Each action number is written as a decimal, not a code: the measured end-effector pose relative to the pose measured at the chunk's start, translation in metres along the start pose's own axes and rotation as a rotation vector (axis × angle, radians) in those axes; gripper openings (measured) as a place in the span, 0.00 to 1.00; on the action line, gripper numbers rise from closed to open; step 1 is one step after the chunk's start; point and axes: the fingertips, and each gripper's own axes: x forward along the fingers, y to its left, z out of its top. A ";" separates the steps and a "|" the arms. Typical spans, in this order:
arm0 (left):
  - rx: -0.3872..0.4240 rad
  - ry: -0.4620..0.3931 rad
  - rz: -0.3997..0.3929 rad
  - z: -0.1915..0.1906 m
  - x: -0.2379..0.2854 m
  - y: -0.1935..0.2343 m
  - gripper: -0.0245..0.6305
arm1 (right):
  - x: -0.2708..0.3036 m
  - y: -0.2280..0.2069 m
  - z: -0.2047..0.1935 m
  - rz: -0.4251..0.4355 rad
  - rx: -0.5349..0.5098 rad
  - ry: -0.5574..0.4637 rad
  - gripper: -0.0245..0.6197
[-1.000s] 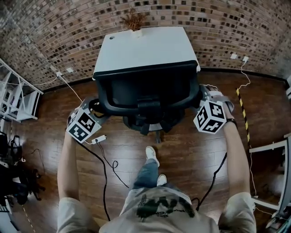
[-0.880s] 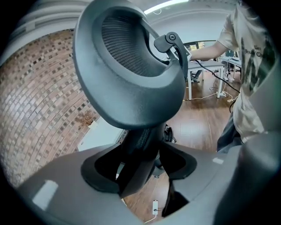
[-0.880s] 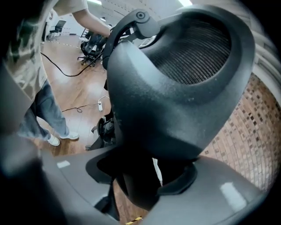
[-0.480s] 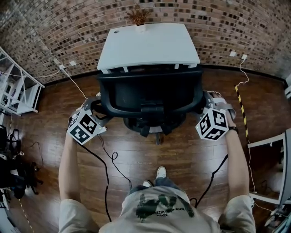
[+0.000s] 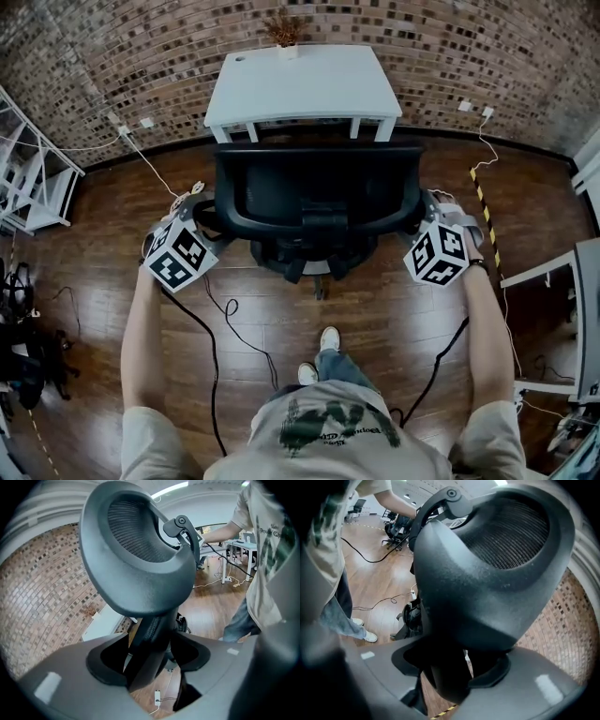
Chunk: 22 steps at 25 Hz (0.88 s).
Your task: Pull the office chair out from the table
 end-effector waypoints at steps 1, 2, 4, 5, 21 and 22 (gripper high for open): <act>0.001 -0.005 -0.005 -0.002 -0.005 -0.007 0.50 | -0.006 0.007 0.002 -0.002 0.000 0.003 0.41; 0.003 -0.008 -0.009 -0.004 -0.009 -0.014 0.50 | -0.011 0.015 0.003 -0.002 0.000 0.007 0.41; 0.007 -0.006 -0.012 -0.008 -0.018 -0.025 0.50 | -0.020 0.028 0.007 -0.008 -0.002 0.011 0.41; 0.009 -0.006 -0.011 -0.009 -0.022 -0.030 0.50 | -0.025 0.033 0.008 -0.013 -0.004 0.010 0.40; 0.007 -0.017 -0.003 -0.016 -0.038 -0.049 0.52 | -0.039 0.057 0.012 -0.025 -0.018 0.031 0.39; 0.001 -0.014 0.000 -0.016 -0.038 -0.049 0.52 | -0.039 0.057 0.012 -0.036 -0.008 0.024 0.39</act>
